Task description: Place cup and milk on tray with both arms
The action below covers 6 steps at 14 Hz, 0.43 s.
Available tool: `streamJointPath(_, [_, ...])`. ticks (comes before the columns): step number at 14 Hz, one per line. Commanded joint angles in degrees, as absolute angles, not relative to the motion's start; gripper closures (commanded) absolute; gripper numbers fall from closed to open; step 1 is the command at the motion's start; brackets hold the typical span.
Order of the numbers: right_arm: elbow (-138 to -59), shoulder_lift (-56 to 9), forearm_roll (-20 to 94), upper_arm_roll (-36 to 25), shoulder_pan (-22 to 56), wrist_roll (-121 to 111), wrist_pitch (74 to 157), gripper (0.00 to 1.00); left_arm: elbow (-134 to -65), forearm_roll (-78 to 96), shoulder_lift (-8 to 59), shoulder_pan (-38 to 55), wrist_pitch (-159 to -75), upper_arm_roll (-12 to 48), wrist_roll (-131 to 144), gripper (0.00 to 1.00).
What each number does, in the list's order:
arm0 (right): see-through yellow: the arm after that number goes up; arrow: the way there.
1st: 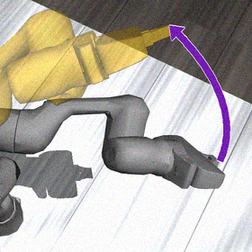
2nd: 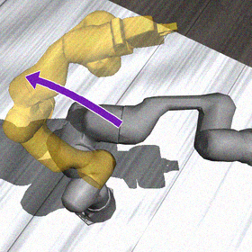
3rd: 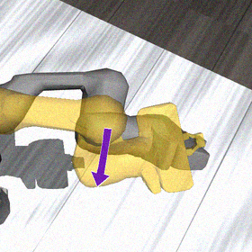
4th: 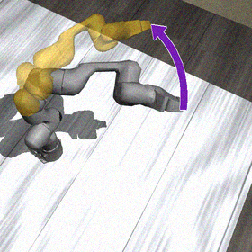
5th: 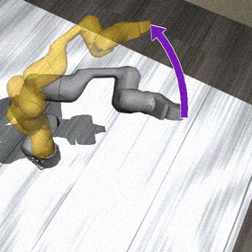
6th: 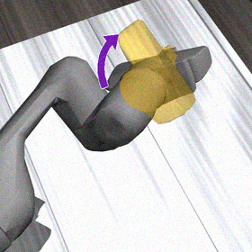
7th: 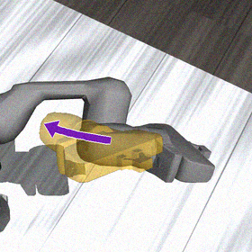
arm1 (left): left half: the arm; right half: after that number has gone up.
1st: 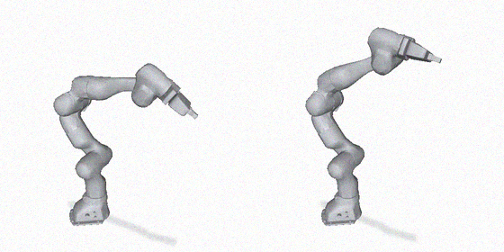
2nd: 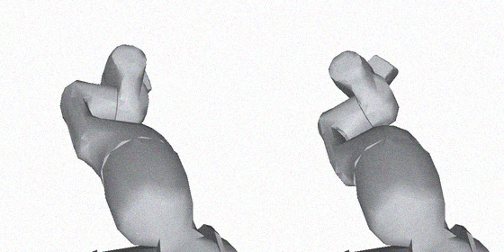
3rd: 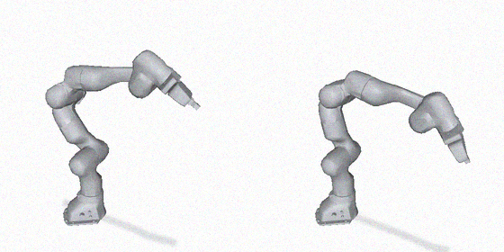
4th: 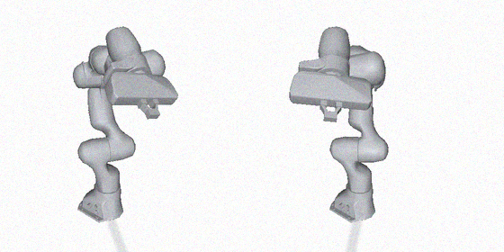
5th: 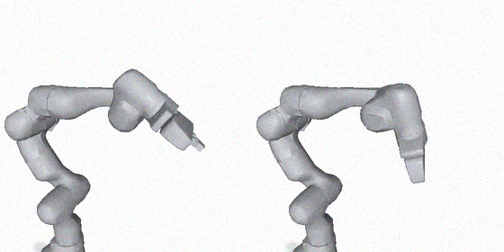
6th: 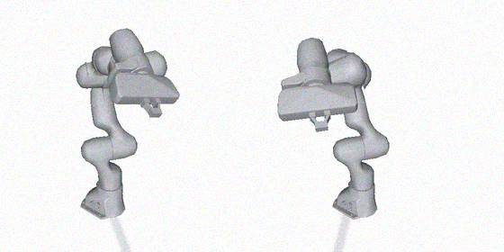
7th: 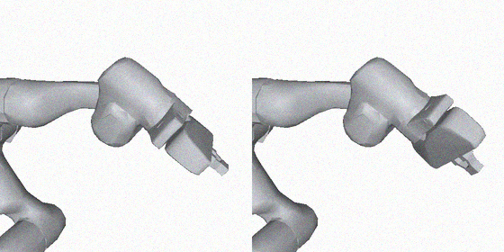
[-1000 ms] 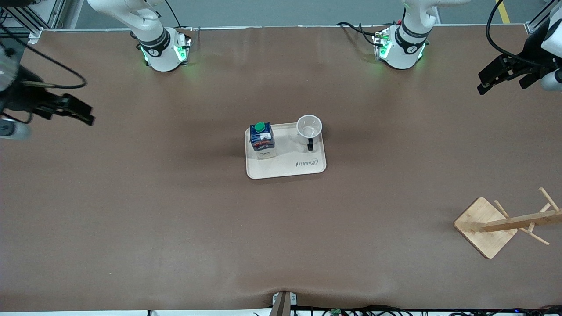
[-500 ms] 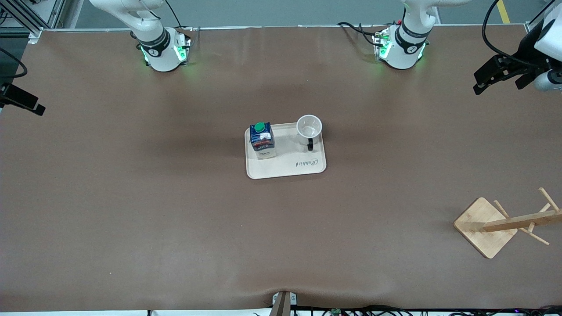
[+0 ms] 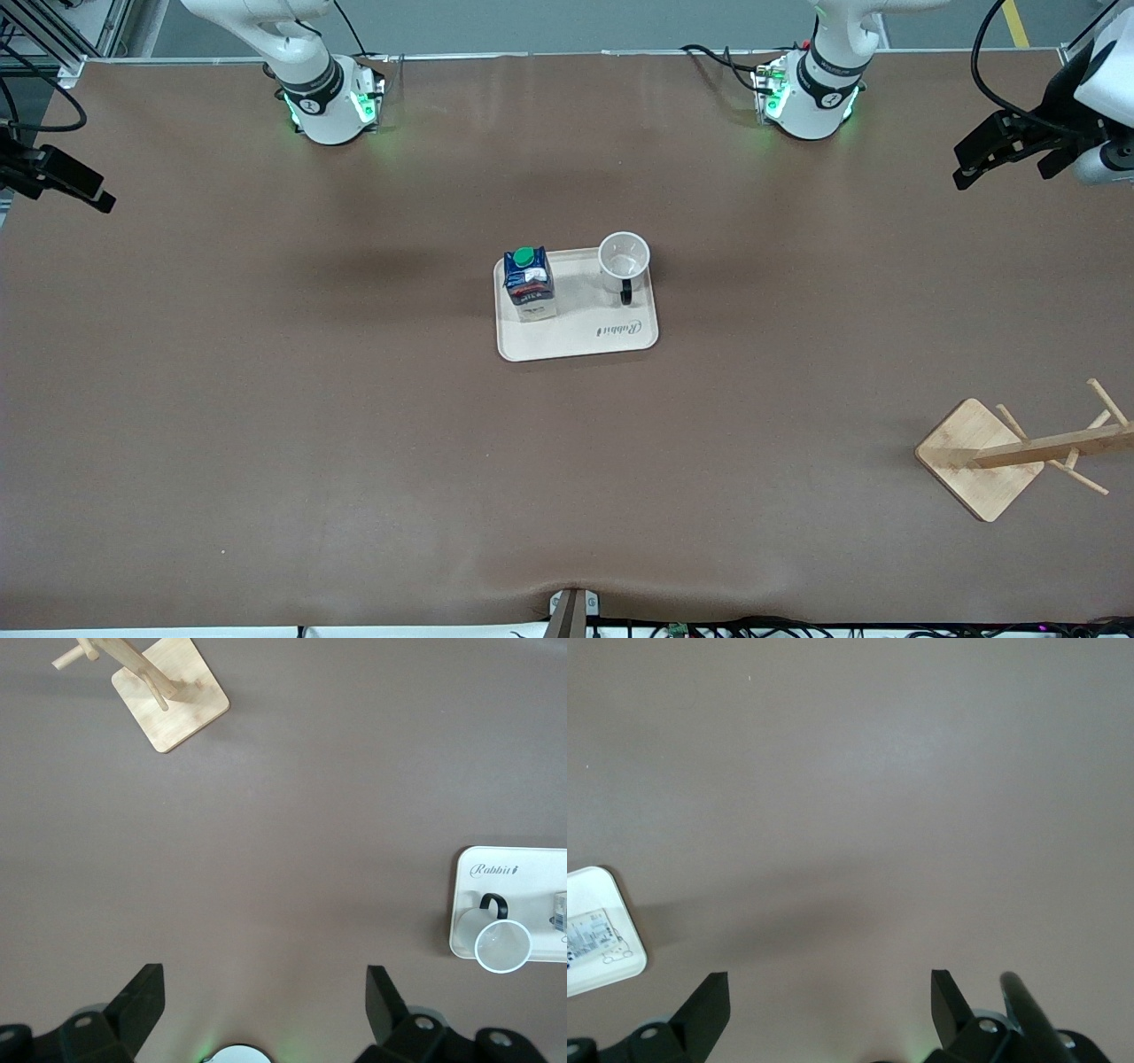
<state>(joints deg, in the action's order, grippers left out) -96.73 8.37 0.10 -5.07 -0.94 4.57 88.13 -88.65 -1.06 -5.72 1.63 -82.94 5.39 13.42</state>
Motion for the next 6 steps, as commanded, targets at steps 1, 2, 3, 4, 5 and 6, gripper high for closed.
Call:
streamJointPath(1, [-93.6,7.1,-1.1,-4.1,-3.8,1.2,88.4,0.00,-87.3,-1.3,-4.7,1.4,-81.9,5.5,13.3,0.00])
streamJointPath(2, [-93.9,7.2,-1.1,-4.1,-4.3,0.9,88.2,0.00,-86.7,-1.4,-4.5,1.5,-81.8,5.4,13.2,0.00])
streamJointPath(3, [-93.7,7.4,-1.1,-4.0,-4.1,1.0,86.1,0.00,-86.5,-1.4,-4.4,1.5,-81.8,5.4,13.2,0.00])
streamJointPath(4, [-93.6,7.5,-1.0,-3.9,-3.9,1.1,84.9,0.00,-86.1,-1.4,-4.4,1.5,-81.8,5.4,13.2,0.00])
streamJointPath(5, [-93.5,7.5,-1.0,-3.7,-3.8,1.1,85.0,0.00,-86.1,-1.4,-4.3,1.7,-81.8,5.4,13.2,0.00])
streamJointPath(6, [-93.5,7.6,-1.0,-3.8,-3.9,1.1,85.2,0.00,-86.0,-1.5,-4.0,1.7,-81.8,5.4,13.2,0.00])
